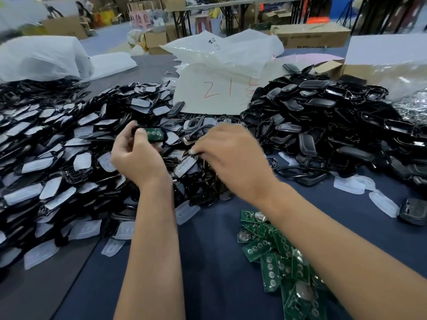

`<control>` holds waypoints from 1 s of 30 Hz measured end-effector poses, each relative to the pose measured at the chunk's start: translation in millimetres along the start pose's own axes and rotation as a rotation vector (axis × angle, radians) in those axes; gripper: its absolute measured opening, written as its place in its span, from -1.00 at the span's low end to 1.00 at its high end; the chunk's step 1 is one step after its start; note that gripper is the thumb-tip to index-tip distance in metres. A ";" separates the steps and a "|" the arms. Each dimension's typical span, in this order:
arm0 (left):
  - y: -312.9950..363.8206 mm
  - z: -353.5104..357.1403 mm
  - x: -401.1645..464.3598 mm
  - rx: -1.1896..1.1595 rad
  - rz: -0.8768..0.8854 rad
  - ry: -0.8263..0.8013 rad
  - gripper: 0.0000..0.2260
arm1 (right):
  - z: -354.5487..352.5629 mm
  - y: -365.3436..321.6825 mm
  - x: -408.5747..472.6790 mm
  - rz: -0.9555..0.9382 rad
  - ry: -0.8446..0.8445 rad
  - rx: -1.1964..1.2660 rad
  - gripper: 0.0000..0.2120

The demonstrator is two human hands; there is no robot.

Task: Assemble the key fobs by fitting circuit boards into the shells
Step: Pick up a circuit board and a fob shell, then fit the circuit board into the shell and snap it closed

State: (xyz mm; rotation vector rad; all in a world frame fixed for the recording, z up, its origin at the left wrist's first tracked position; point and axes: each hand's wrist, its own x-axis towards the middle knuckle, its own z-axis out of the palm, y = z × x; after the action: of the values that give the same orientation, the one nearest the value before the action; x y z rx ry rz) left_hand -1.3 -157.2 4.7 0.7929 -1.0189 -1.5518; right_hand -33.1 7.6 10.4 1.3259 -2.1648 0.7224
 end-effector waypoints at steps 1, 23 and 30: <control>1.4 4.2 -6.8 -0.011 0.003 -0.081 -0.81 | -9.0 10.1 -8.1 0.083 0.132 0.110 -0.87; -47.0 33.5 -151.0 0.340 0.089 -1.306 -0.91 | -80.3 88.3 -139.5 0.724 0.100 0.882 -0.70; -50.3 32.3 -154.5 0.247 -0.238 -1.344 -0.99 | -77.8 88.2 -135.4 0.925 0.374 1.055 -0.75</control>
State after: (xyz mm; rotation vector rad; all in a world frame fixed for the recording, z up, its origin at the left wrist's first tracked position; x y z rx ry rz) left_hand -17.8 3.7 -31.2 -0.1228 -2.1381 -2.2005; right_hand -47.6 180.0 -36.6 0.3265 -2.0100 2.4578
